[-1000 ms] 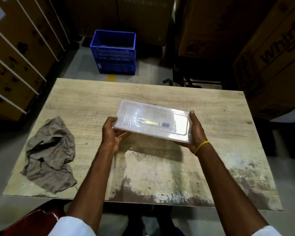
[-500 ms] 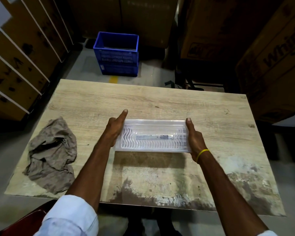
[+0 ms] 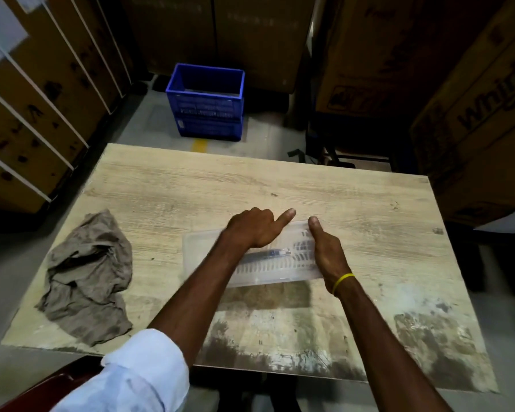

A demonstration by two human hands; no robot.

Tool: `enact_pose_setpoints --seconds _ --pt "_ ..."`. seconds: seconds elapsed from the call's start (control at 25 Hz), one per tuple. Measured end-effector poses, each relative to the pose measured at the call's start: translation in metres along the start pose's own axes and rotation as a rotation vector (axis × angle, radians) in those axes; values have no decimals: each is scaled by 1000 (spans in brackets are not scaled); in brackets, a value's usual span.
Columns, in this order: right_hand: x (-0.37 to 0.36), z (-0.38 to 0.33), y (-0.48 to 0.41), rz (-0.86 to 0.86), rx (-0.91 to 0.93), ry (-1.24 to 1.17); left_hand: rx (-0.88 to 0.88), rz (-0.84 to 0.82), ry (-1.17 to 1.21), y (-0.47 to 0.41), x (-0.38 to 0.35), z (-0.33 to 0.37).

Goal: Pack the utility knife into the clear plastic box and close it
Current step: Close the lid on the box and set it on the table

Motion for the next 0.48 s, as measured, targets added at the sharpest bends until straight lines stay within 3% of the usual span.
enact_pose_setpoints --seconds 0.12,0.28,0.4,0.48 --pt "3 0 1 4 8 -2 54 -58 49 -4 -1 -2" --pt "-1 2 3 -12 -30 -49 41 111 -78 -3 -4 1" --pt "2 6 5 -19 -68 -110 3 193 -47 2 -2 -7" --pt "11 8 5 -1 -71 -172 -46 392 59 17 9 -27"
Point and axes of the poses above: each hand's wrist, its own y-axis away from the middle knuckle, its own x-axis out of the back of the hand, z = x × y, the point moved 4 cm from there along -y, towards the middle knuckle, and after that the axes turned 11 degrees about -z, right-handed, at the moved point
